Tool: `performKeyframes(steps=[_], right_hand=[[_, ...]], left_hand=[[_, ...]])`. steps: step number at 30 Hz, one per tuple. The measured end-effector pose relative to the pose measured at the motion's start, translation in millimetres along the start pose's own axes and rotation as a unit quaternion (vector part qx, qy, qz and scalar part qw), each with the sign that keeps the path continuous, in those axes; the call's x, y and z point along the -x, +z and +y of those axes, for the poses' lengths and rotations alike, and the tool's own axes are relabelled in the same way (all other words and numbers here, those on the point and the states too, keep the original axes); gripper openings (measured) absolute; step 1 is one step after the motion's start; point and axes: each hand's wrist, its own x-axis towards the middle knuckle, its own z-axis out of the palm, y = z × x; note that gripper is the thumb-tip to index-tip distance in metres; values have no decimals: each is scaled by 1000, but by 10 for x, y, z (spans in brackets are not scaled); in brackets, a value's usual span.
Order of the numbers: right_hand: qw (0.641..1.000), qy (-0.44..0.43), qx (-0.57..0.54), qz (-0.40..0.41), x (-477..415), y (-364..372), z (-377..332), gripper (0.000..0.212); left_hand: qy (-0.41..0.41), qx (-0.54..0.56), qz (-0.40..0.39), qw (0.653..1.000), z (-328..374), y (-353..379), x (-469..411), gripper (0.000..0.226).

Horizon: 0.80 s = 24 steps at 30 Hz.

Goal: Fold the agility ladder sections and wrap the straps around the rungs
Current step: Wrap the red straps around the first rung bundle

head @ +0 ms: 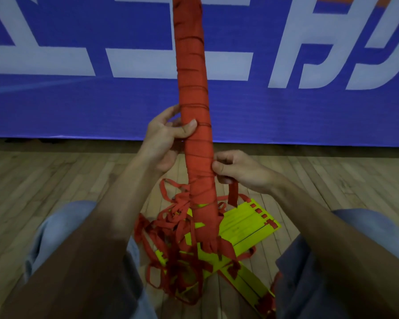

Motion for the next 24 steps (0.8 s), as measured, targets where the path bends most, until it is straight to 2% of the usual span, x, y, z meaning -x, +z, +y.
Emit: performKeyframes(steps=[2, 5, 7, 10, 13, 17, 20, 24], right_hand=[[995, -16, -93, -36, -21, 54, 39, 56], [988, -37, -143, -52, -51, 108, 55, 68], [991, -35, -128, -23, -74, 99, 41, 76], [994, -18, -93, 50, -92, 82, 35, 81], [992, 12, -65, 108, -79, 99, -6, 58], [980, 50, -29, 190, -122, 157, 42, 30], [961, 72, 86, 252, -135, 217, 77, 29], [925, 89, 258, 265, -120, 269, 127, 41]], left_hand=[[-1, 37, -35, 999, 2, -7, 12, 44], [0, 93, -100, 991, -7, -1, 42, 39], [8, 66, -119, 991, 5, 8, 53, 44], [28, -51, -79, 995, -2, 27, 44, 45], [39, -146, -23, 988, -44, 56, 24, 36], [15, -212, 7, 977, -74, 103, 34, 27], [-23, -197, 31, 980, -131, 119, 26, 34], [-30, -228, 103, 968, -257, 104, 7, 52]])
